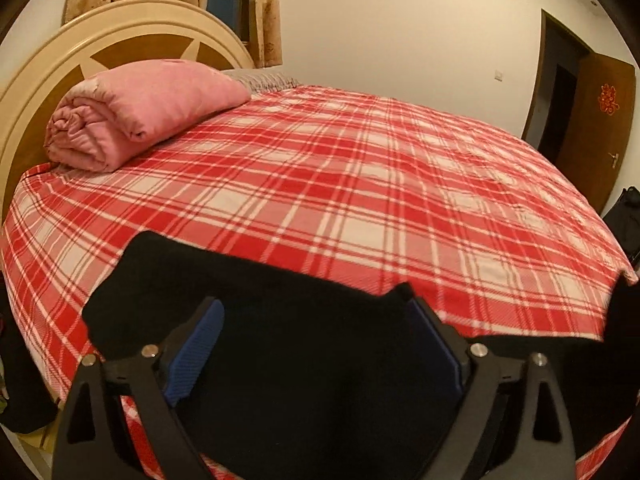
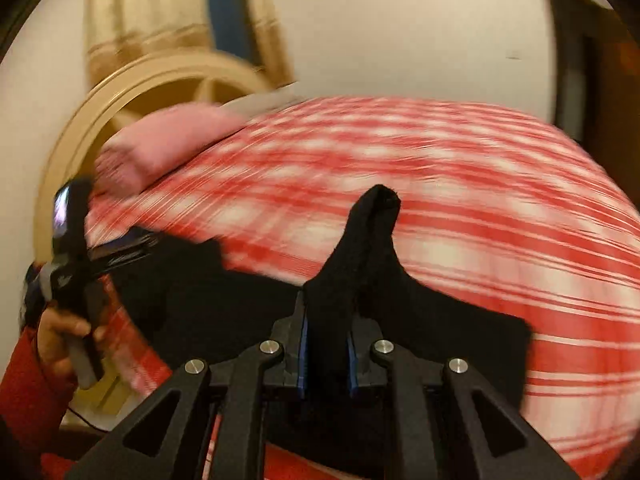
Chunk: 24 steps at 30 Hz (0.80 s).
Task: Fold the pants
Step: 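Lay the pants corner over the folded pants and open the right gripper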
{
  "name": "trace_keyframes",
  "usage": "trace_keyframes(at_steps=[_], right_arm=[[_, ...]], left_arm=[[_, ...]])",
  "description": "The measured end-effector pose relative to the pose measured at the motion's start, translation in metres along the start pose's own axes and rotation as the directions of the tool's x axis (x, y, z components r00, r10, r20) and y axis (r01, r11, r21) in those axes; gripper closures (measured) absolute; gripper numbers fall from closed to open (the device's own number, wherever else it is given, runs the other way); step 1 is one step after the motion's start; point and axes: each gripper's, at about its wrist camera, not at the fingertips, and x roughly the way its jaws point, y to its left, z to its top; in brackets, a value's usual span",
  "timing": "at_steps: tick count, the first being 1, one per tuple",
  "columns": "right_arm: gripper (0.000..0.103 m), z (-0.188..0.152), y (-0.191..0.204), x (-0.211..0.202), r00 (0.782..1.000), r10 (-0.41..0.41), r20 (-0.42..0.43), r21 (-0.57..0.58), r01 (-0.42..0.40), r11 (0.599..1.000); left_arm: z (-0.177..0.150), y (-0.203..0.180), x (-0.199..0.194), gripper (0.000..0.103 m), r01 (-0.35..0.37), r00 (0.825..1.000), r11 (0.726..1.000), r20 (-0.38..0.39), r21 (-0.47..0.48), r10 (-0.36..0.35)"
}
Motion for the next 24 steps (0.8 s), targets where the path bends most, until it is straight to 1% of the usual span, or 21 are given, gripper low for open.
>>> trace_keyframes(at_steps=[2,5,7,9,12,13,14,15,16,17,20,21,22,23,24], right_arm=[[0.088,-0.005,0.027,0.022,1.0,0.004,-0.021,-0.068,-0.006,0.998],[0.088,-0.015,0.063,0.053,0.999,-0.021,-0.038,-0.152,0.015,0.988],[0.088,-0.022,0.077,0.067,0.998,-0.024,-0.049,-0.187,0.014,0.982],[0.086,-0.028,0.09,0.075,0.998,-0.043,-0.046,-0.227,0.031,0.973],[0.084,-0.039,0.098,0.081,0.997,-0.061,-0.046,-0.249,0.047,0.967],[0.079,-0.043,0.1,0.083,0.997,-0.064,-0.048,-0.255,0.049,0.966],[0.07,-0.044,0.104,0.084,0.997,-0.058,-0.052,-0.262,0.042,0.964],[0.064,-0.046,0.106,0.084,0.998,-0.045,-0.052,-0.269,0.029,0.963],[0.05,-0.047,0.109,0.082,0.999,-0.023,-0.047,-0.275,0.009,0.961],[0.042,-0.049,0.112,0.08,0.999,0.001,-0.048,-0.282,-0.015,0.959],[0.04,-0.05,0.114,0.072,0.993,0.086,-0.082,-0.279,-0.105,0.955],[0.04,-0.049,0.109,0.065,0.983,0.153,-0.099,-0.246,-0.173,0.954],[0.04,-0.048,0.104,0.059,0.976,0.196,-0.097,-0.215,-0.213,0.953],[0.04,-0.044,0.094,0.051,0.965,0.249,-0.082,-0.163,-0.259,0.952],[0.04,-0.04,0.083,0.043,0.959,0.278,-0.06,-0.103,-0.282,0.954]], left_arm=[[-0.003,0.006,0.0,0.008,-0.004,1.0,1.0,-0.006,-0.004,0.004],[-0.006,0.013,-0.001,0.008,-0.006,1.0,1.0,-0.007,-0.01,0.005],[-0.007,0.018,-0.002,0.008,-0.02,1.0,1.0,-0.004,-0.004,0.02],[-0.008,0.02,-0.001,0.008,-0.032,0.999,0.999,-0.005,0.001,0.032],[-0.01,0.026,0.002,0.008,-0.032,0.999,0.999,-0.013,-0.005,0.032],[-0.01,0.028,0.003,0.008,-0.029,0.999,1.0,-0.017,-0.009,0.029],[-0.01,0.028,0.003,0.008,-0.027,0.999,1.0,-0.02,-0.011,0.027],[-0.011,0.028,0.004,0.008,-0.026,0.999,1.0,-0.021,-0.012,0.026],[-0.011,0.028,0.005,0.008,-0.024,0.999,1.0,-0.024,-0.013,0.024],[-0.011,0.027,0.006,0.008,-0.021,0.999,1.0,-0.026,-0.012,0.021],[-0.011,0.025,0.004,0.008,-0.02,1.0,1.0,-0.025,0.003,0.02],[-0.011,0.024,0.003,0.008,-0.018,1.0,1.0,-0.023,0.007,0.018],[-0.01,0.024,0.002,0.008,-0.013,1.0,1.0,-0.019,0.009,0.013],[-0.01,0.024,0.001,0.008,-0.009,1.0,1.0,-0.016,0.01,0.009],[-0.01,0.024,0.0,0.008,-0.005,1.0,1.0,-0.014,0.011,0.005]])
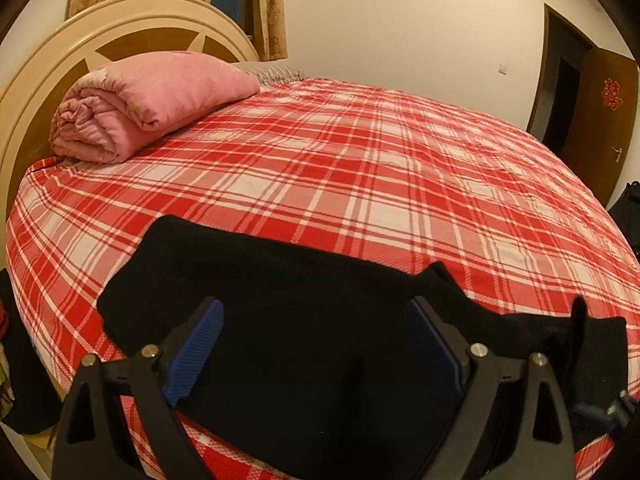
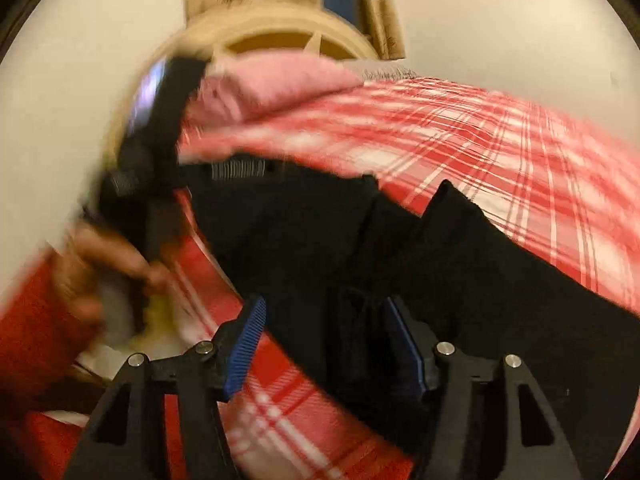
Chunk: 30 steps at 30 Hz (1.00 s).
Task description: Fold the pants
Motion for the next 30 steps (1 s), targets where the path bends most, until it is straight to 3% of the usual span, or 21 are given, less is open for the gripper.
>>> trace_keyframes(at_steps=[3,5,6,8,9,14,18,20,25,27,30], right_arm=[[0.04,0.006,-0.028,-0.021,0.997,-0.002,0.071,0.157,-0.009,0.988],[0.04,0.006,-0.038,-0.028,0.994,-0.037,0.102,0.194,0.017,0.981],[0.04,0.006,-0.04,-0.028,0.994,-0.062,0.094,0.183,0.044,0.982],[0.054,0.002,-0.036,-0.024,0.995,-0.082,0.054,0.135,0.074,0.988],[0.056,0.0,-0.032,-0.02,0.997,-0.073,0.036,0.117,0.068,0.991],[0.057,-0.005,-0.007,0.002,0.996,-0.09,0.001,0.012,0.09,0.996],[0.058,-0.01,-0.001,0.032,0.974,-0.221,-0.05,-0.105,0.215,0.971],[0.092,-0.012,-0.012,0.031,0.984,-0.17,-0.059,-0.028,0.169,0.985],[0.094,0.006,-0.021,0.01,0.995,-0.098,0.029,0.066,0.096,0.993],[0.094,0.012,-0.009,0.003,0.995,-0.079,0.066,0.011,0.079,0.997],[0.094,0.011,0.012,0.013,0.998,-0.043,0.045,-0.074,0.046,0.996]], left_arm=[[-0.001,-0.002,0.001,0.008,0.011,1.0,1.0,-0.009,-0.004,-0.011],[-0.002,-0.004,0.001,0.008,0.022,1.0,1.0,-0.018,0.002,-0.022],[-0.002,-0.007,0.0,0.008,0.033,0.999,0.999,-0.022,0.011,-0.033],[-0.003,-0.011,-0.002,0.008,0.052,0.998,0.998,-0.021,0.032,-0.051],[-0.003,-0.014,-0.004,0.008,0.057,0.998,0.997,-0.018,0.043,-0.056],[-0.006,-0.022,-0.001,0.008,0.066,0.997,0.996,-0.031,0.06,-0.065],[-0.006,-0.02,-0.001,0.008,0.058,0.998,0.996,-0.037,0.064,-0.056],[-0.006,-0.016,-0.002,0.008,0.056,0.998,0.997,-0.031,0.056,-0.055],[-0.006,-0.005,-0.001,0.008,0.043,0.999,0.999,-0.029,0.025,-0.042],[-0.005,-0.002,-0.001,0.008,0.039,0.999,0.999,-0.027,0.012,-0.039],[-0.004,0.001,-0.002,0.008,0.042,0.999,0.999,-0.021,0.001,-0.042]])
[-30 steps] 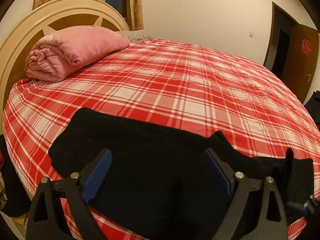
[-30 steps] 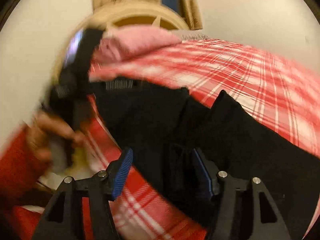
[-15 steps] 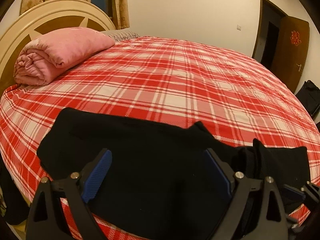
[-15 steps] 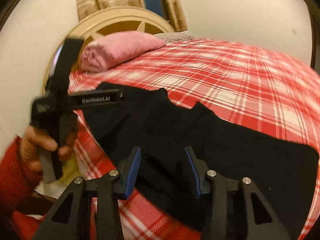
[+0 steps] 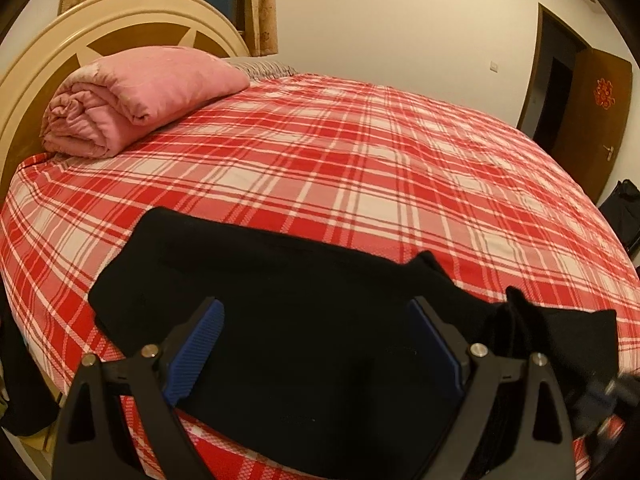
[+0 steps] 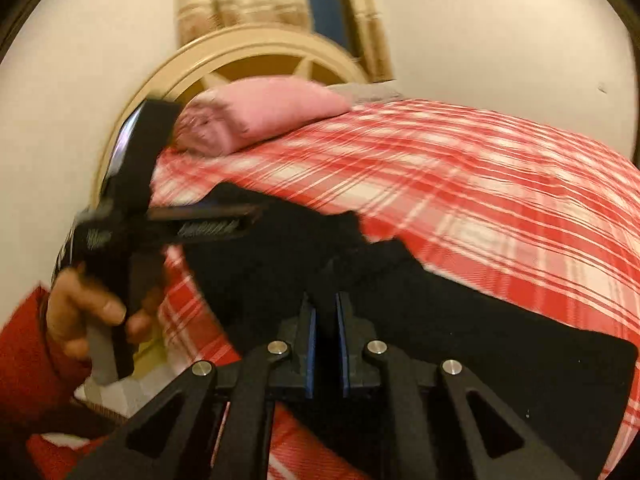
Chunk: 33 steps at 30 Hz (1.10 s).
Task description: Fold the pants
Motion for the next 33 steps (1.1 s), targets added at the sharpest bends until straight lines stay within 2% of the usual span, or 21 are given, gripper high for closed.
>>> trace_keyframes(at_steps=[2,4,6,8,10,11,12,13,15,16,17,19,21,24,26,30,32,33], right_arm=[[0.094,-0.011,0.008,0.018,0.997,0.029,-0.067,-0.023,-0.031,0.999],[0.092,-0.025,0.008,0.033,0.991,0.021,-0.136,-0.012,-0.023,1.0],[0.089,-0.024,0.003,0.031,0.991,0.045,-0.126,0.024,-0.043,0.999],[0.085,-0.015,-0.006,0.022,0.983,0.125,-0.137,0.098,-0.112,0.989],[0.084,-0.008,-0.015,0.001,0.979,0.191,-0.078,0.161,-0.177,0.971],[0.084,-0.004,-0.021,-0.014,0.98,0.195,-0.042,0.174,-0.185,0.967],[0.084,-0.001,-0.027,-0.028,0.985,0.174,-0.009,0.179,-0.169,0.969],[0.084,0.001,-0.037,-0.046,0.992,0.117,0.042,0.191,-0.123,0.974],[0.084,-0.001,-0.064,-0.073,0.994,-0.059,0.091,0.231,0.037,0.972],[0.084,-0.004,-0.081,-0.081,0.981,-0.179,0.073,0.257,0.155,0.954],[0.084,-0.007,-0.097,-0.085,0.966,-0.256,0.045,0.277,0.234,0.932],[0.084,-0.018,-0.125,-0.083,0.941,-0.338,-0.013,0.308,0.326,0.894],[0.084,-0.028,-0.141,-0.071,0.92,-0.386,-0.071,0.304,0.388,0.87],[0.084,-0.048,-0.164,-0.048,0.9,-0.402,-0.169,0.357,0.436,0.826],[0.084,-0.057,-0.169,-0.052,0.91,-0.4,-0.109,0.415,0.407,0.814],[0.084,-0.053,-0.163,-0.055,0.897,-0.423,-0.13,0.37,0.44,0.818],[0.084,-0.046,-0.165,-0.057,0.895,-0.426,-0.135,0.381,0.444,0.811],[0.084,-0.044,-0.162,-0.065,0.896,-0.432,-0.107,0.403,0.436,0.805]], left_arm=[[0.0,-0.001,-0.001,0.008,0.001,1.0,1.0,0.0,0.007,-0.001],[0.0,-0.004,-0.001,0.008,0.001,1.0,1.0,-0.002,0.02,-0.001],[0.0,-0.009,-0.003,0.008,0.01,1.0,0.999,0.003,0.041,-0.01],[0.001,-0.017,-0.006,0.008,0.029,0.999,0.998,0.012,0.058,-0.03],[0.003,-0.028,-0.009,0.008,0.062,0.998,0.995,0.022,0.079,-0.064],[0.004,-0.036,-0.011,0.008,0.078,0.996,0.992,0.033,0.097,-0.082],[0.004,-0.042,-0.013,0.008,0.086,0.995,0.99,0.039,0.109,-0.091],[0.005,-0.049,-0.014,0.008,0.1,0.994,0.988,0.042,0.118,-0.105],[0.005,-0.066,-0.014,0.008,0.157,0.986,0.979,0.034,0.132,-0.163],[0.005,-0.072,-0.014,0.008,0.173,0.984,0.975,0.029,0.137,-0.178],[0.002,-0.082,-0.011,0.008,0.193,0.98,0.97,0.018,0.151,-0.198],[-0.004,-0.098,-0.005,0.008,0.198,0.98,0.964,-0.006,0.175,-0.2],[-0.013,-0.111,0.005,0.008,0.189,0.982,0.963,-0.043,0.193,-0.184],[-0.023,-0.119,0.012,0.008,0.18,0.983,0.96,-0.072,0.213,-0.169],[-0.029,-0.118,0.019,0.008,0.137,0.989,0.962,-0.082,0.237,-0.121],[-0.027,-0.103,0.019,0.008,0.171,0.983,0.967,-0.105,0.189,-0.154],[-0.022,-0.089,0.01,0.008,0.158,0.987,0.972,-0.065,0.173,-0.149],[-0.018,-0.076,0.002,0.008,0.143,0.99,0.978,-0.031,0.154,-0.14]])
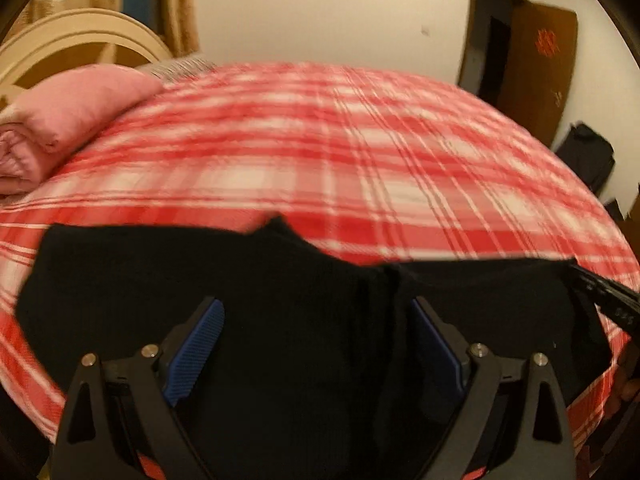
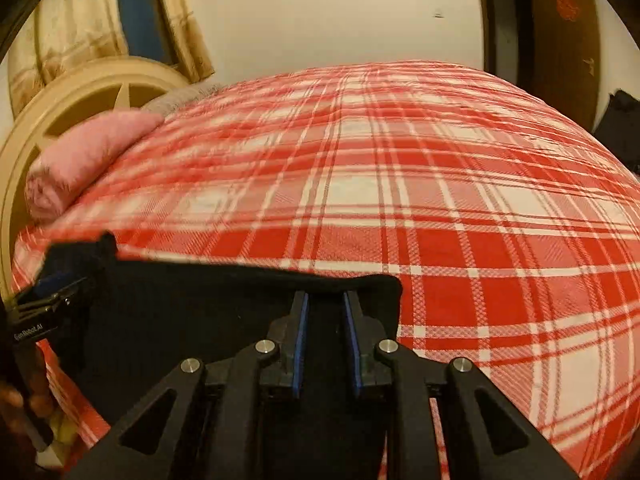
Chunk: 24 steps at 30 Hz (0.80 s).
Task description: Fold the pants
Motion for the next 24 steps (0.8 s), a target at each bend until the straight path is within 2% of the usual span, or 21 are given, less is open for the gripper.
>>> trace_keyframes(at_steps=[2,4,6,7,8,9,11,13,15,19,21,24], right_arm=[[0.084,0.003,0.006,-0.024,0.993,0.038,0.113,0.007,-0.039,0.999],[0.083,0.006,0.025,-0.042,0.982,0.075,0.174,-0.044,-0.068,0.997],[0.076,0.006,0.044,-0.047,0.973,0.15,0.175,-0.073,-0.139,0.988],[0.072,0.005,0.052,-0.047,0.971,0.178,0.162,-0.083,-0.166,0.983],[0.071,0.002,0.062,-0.044,0.967,0.21,0.142,-0.096,-0.198,0.976],[0.071,0.001,0.069,-0.042,0.965,0.229,0.126,-0.107,-0.216,0.97],[0.071,-0.006,0.085,-0.036,0.96,0.266,0.083,-0.138,-0.253,0.958],[0.071,-0.013,0.098,-0.031,0.957,0.287,0.044,-0.157,-0.277,0.948],[0.071,-0.019,0.104,-0.028,0.954,0.301,0.018,-0.173,-0.293,0.94],[0.071,-0.022,0.112,-0.032,0.953,0.302,0.014,-0.2,-0.293,0.935],[0.071,-0.02,0.111,-0.034,0.953,0.301,0.019,-0.194,-0.292,0.937],[0.071,-0.018,0.107,-0.032,0.951,0.308,0.012,-0.165,-0.302,0.939]], left_arm=[[0.0,0.027,-0.014,0.008,-0.039,0.998,0.998,0.048,-0.056,0.042],[-0.001,0.062,-0.025,0.007,-0.098,0.991,0.984,0.074,-0.151,0.11],[-0.008,0.107,-0.034,0.006,-0.177,0.975,0.94,0.081,-0.292,0.208],[-0.014,0.137,-0.039,0.006,-0.215,0.962,0.894,0.071,-0.392,0.262],[-0.019,0.152,-0.041,0.006,-0.231,0.956,0.864,0.061,-0.447,0.287],[-0.027,0.173,-0.044,0.006,-0.245,0.948,0.817,0.048,-0.521,0.315],[-0.04,0.201,-0.043,0.006,-0.263,0.939,0.746,0.014,-0.611,0.343],[-0.047,0.219,-0.032,0.007,-0.263,0.947,0.708,-0.037,-0.655,0.318],[-0.046,0.222,-0.021,0.008,-0.274,0.95,0.7,-0.072,-0.66,0.305],[-0.048,0.221,-0.002,0.008,-0.324,0.937,0.679,-0.126,-0.659,0.325],[-0.046,0.213,0.003,0.007,-0.369,0.919,0.682,-0.137,-0.632,0.37],[-0.044,0.213,0.003,0.009,-0.369,0.92,0.683,-0.145,-0.63,0.363]])
